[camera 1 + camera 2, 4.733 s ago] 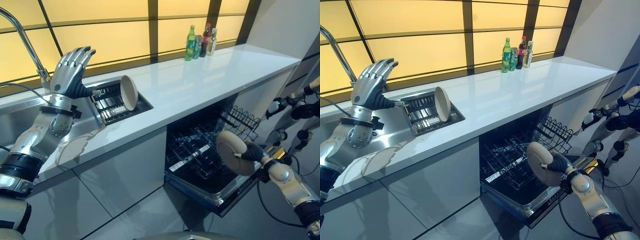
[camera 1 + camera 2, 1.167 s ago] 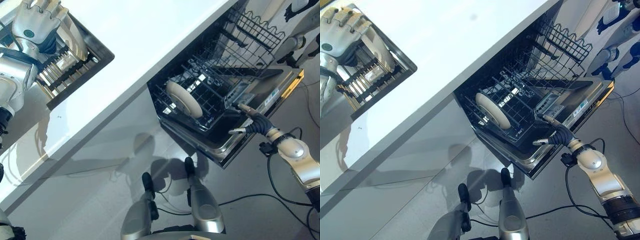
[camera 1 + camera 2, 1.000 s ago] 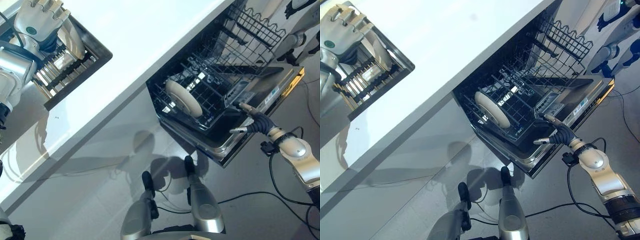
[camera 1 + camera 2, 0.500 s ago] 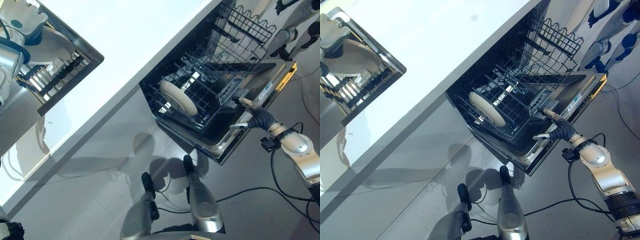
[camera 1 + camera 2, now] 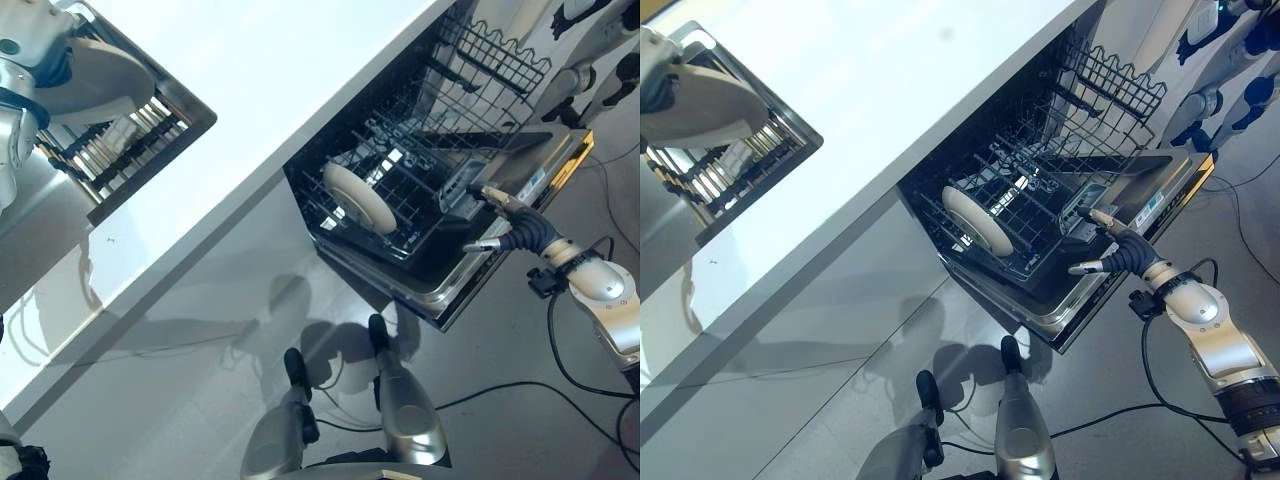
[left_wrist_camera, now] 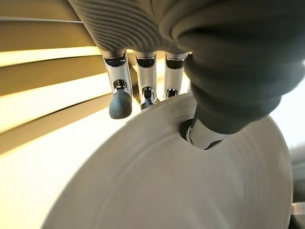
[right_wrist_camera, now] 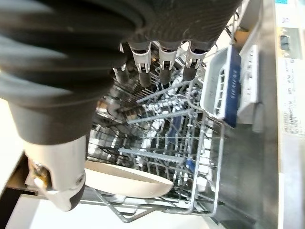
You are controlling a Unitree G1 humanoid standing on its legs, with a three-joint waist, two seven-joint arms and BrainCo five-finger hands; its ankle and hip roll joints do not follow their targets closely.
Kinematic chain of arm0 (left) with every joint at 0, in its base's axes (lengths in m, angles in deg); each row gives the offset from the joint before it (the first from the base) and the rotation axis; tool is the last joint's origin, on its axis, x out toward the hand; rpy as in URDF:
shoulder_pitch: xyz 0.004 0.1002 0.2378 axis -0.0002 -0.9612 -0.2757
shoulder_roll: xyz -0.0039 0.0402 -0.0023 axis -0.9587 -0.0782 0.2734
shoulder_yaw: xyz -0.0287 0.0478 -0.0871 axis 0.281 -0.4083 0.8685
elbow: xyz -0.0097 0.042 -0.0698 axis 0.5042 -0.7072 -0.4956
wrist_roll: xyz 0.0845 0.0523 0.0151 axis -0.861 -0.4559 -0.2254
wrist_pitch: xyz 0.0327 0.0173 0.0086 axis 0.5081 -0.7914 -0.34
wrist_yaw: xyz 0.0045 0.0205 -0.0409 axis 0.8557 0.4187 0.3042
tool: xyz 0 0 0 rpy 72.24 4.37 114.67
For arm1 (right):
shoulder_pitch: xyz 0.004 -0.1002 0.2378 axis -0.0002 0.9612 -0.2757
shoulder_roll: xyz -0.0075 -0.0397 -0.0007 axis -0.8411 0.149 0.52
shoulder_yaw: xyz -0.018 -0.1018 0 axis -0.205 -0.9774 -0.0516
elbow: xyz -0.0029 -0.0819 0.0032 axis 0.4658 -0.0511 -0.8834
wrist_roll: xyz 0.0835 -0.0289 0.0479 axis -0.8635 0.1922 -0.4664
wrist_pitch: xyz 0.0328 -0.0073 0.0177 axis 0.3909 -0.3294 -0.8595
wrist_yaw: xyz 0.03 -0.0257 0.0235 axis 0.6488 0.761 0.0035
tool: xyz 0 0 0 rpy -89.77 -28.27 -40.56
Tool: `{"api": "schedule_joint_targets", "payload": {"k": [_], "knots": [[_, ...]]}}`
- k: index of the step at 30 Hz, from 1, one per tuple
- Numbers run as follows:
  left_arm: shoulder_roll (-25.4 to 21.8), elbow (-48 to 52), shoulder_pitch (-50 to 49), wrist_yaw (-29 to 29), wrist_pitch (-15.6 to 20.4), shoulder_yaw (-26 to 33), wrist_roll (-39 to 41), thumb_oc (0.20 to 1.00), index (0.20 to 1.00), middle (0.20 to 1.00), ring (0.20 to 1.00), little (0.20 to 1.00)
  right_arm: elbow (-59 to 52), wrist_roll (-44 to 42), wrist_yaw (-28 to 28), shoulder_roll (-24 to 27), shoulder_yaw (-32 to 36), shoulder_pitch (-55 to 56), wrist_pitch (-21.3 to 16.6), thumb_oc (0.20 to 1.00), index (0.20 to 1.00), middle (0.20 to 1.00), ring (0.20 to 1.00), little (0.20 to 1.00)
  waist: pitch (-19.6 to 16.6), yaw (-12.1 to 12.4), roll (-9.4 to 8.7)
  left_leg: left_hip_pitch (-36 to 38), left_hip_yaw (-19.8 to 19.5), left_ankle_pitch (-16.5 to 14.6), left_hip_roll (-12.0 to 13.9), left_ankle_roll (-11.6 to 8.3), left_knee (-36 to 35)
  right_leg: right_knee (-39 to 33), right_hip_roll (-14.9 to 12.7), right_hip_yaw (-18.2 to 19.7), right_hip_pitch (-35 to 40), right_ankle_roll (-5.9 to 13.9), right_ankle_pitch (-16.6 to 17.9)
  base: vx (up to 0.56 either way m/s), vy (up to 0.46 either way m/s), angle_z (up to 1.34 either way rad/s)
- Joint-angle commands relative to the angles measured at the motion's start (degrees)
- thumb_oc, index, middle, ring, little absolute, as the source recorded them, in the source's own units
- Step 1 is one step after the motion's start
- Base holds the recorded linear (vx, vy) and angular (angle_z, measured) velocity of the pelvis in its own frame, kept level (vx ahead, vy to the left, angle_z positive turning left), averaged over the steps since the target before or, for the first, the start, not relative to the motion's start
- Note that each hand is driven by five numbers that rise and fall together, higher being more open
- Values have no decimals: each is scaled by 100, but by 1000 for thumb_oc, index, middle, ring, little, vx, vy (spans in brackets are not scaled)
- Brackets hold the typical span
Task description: Pick up plates and place into dishwasher.
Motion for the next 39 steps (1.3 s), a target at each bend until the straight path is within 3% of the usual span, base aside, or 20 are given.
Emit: {"api": "schedule_joint_targets", "payload": {"k": [1, 5, 12, 20, 24, 31, 39], "knots": [[79, 281, -462, 720, 324, 1059, 949, 200, 200, 200, 200, 200, -651, -83, -44, -92, 724, 194, -710, 1000, 1000, 1000, 1000, 1000, -596, 142, 29, -126, 379, -687, -607, 292, 42, 448, 199, -187, -211, 354, -854, 24, -126, 5], [468, 758, -1303, 717, 775, 1948, 1387, 200, 200, 200, 200, 200, -875, -101, 14, -430, 730, 199, -801, 1000, 1000, 1000, 1000, 1000, -843, 222, 62, 45, 303, -743, -591, 294, 47, 440, 210, -252, 11, 331, -942, 38, -108, 12], [1417, 1683, -2144, 358, 1296, 2620, 2083, 200, 200, 200, 200, 200, -1013, 284, -341, -992, 144, -323, -790, 1000, 1000, 1000, 1000, 1000, -1337, 539, 61, 420, 118, -837, -581, 316, 76, 383, 217, -453, 565, 258, -1098, 50, -142, 6], [2266, 2051, -2256, 74, 1838, 2501, 2239, 200, 200, 200, 200, 200, -955, 41, -757, -1651, -585, -1208, -407, 1000, 1000, 1000, 1000, 1000, -1772, 855, 6, 722, -21, -908, -561, 313, 98, 332, 253, -614, 1002, 203, -1205, 33, -136, 11], [2693, 2380, -2277, 13, 2114, 2364, 2283, 200, 200, 200, 200, 200, -631, -543, -668, -2112, -916, -1614, -47, 1000, 1000, 1000, 1000, 1000, -1950, 1042, -56, 845, -94, -937, -551, 316, 109, 325, 263, -718, 1189, 167, -1258, -1, -116, 13], [3258, 2844, -2311, -79, 2140, 2211, 2292, 200, 200, 200, 200, 200, -153, -1027, -881, -2758, -1138, -1990, 150, 1000, 1000, 1000, 1000, 1000, -2116, 1204, -150, 986, -177, -970, -524, 318, 97, 243, 306, -802, 1412, 112, -1283, 6, -88, 10], [3545, 3108, -2400, -176, 2127, 2095, 2353, 200, 200, 200, 200, 200, 197, -1408, -1091, -3108, -1192, -2245, 324, 1000, 1000, 1000, 1000, 1000, -2186, 1308, -199, 1078, -257, -998, -512, 329, 79, 149, 334, -848, 1557, 72, -1280, 12, -44, 4]]}}
